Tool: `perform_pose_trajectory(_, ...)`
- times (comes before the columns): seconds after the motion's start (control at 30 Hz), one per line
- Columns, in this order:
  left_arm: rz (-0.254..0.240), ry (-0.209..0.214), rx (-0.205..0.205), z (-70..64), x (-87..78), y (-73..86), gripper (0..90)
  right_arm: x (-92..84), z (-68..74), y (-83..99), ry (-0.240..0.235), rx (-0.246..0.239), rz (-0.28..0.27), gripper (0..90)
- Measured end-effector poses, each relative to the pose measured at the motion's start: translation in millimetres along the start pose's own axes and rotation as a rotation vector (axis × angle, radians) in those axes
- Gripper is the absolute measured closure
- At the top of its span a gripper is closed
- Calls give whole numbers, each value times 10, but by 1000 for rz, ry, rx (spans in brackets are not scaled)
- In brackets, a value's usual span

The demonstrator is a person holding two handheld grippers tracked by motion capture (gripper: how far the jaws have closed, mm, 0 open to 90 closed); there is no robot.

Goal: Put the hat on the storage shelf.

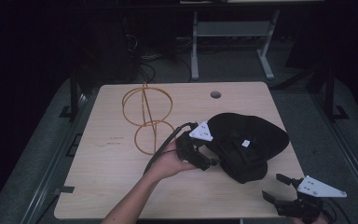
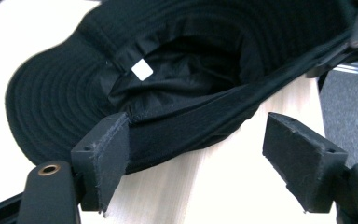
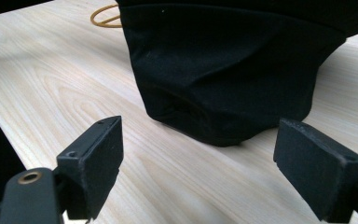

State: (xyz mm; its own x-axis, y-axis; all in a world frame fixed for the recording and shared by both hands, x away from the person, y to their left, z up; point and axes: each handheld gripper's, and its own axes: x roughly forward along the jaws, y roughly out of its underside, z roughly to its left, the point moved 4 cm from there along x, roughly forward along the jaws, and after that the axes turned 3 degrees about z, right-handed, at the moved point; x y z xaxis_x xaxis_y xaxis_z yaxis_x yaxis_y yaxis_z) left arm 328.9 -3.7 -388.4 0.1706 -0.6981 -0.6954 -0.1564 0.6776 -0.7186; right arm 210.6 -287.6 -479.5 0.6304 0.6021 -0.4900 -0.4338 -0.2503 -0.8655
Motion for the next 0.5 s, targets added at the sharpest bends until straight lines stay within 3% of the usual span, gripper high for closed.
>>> perform_pose_trajectory(0.07, 17, -10, 7, 10, 47, -3, 250, 4, 6, 0, -2, -2, -1, 154)
perform_pose_trajectory(0.17, 86, -114, 56, 49, 113, 21, 294, 4, 4, 1, -6, 4, -7, 154)
perform_pose_trajectory(0.27, 99, -144, 77, 79, 148, 38, 372, 14, 16, -5, -6, -3, -5, 153)
perform_pose_trajectory(0.4, 116, -142, 79, 114, 194, 56, 488, 28, 20, -1, -10, -3, 2, 154)
perform_pose_trajectory(0.5, 120, -117, 79, 118, 187, 73, 565, 35, 22, 2, -15, -4, 5, 153)
